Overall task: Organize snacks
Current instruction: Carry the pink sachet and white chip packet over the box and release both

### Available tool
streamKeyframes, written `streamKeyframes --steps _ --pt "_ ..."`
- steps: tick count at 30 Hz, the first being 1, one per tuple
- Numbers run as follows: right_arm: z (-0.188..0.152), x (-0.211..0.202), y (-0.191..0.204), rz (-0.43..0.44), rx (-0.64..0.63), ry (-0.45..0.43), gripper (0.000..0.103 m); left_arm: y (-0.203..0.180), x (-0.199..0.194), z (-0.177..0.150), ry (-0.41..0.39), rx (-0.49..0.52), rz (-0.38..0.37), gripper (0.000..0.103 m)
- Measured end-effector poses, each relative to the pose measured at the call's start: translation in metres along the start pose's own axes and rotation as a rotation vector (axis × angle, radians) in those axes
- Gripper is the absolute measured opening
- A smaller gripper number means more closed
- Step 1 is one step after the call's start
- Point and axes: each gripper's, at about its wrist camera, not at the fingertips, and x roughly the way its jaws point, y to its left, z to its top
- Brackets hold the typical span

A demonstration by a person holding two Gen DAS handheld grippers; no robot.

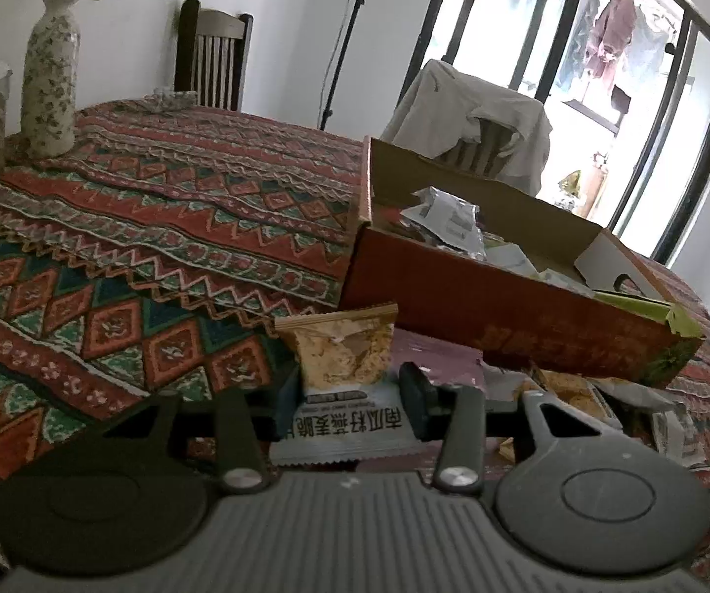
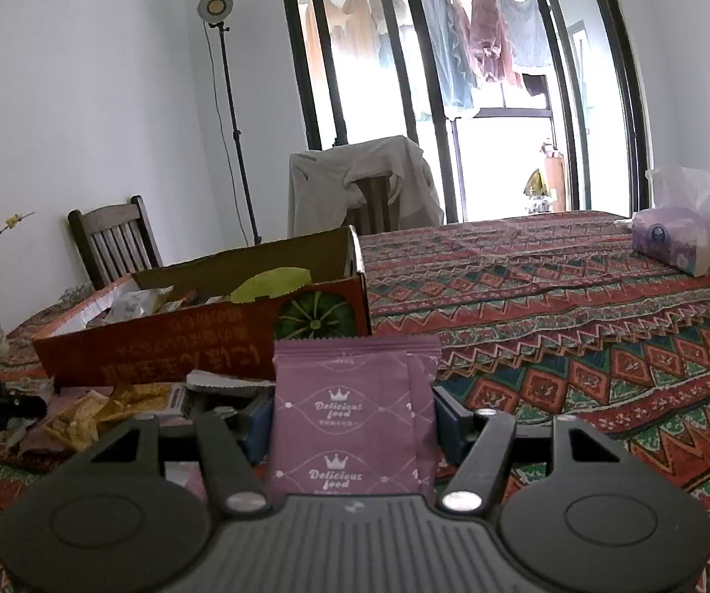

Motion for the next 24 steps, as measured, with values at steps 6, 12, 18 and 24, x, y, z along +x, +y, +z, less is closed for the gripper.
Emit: streamKeyframes --steps 6,12,18,24 --pt "-0.002 -0.006 0.000 0.007 -0.004 -0.030 0.063 -0.012 -0.025 -0.004 -0.113 0.070 0.048 0.044" --pt "-0.001 -0.008 0.003 0.002 -0.022 -0.035 0.063 -0.027 -0.055 -0.002 -0.221 0.148 0.033 0.044" --pt "0.017 -0.016 0.008 -0.001 -0.033 -0.080 0.063 -0.045 -0.074 0.013 -0.285 0.176 -0.021 0.044" --pt "0.049 -0.019 0.012 0.008 -0.041 -0.154 0.063 -0.060 -0.076 0.027 -0.300 0.179 -0.063 0.044"
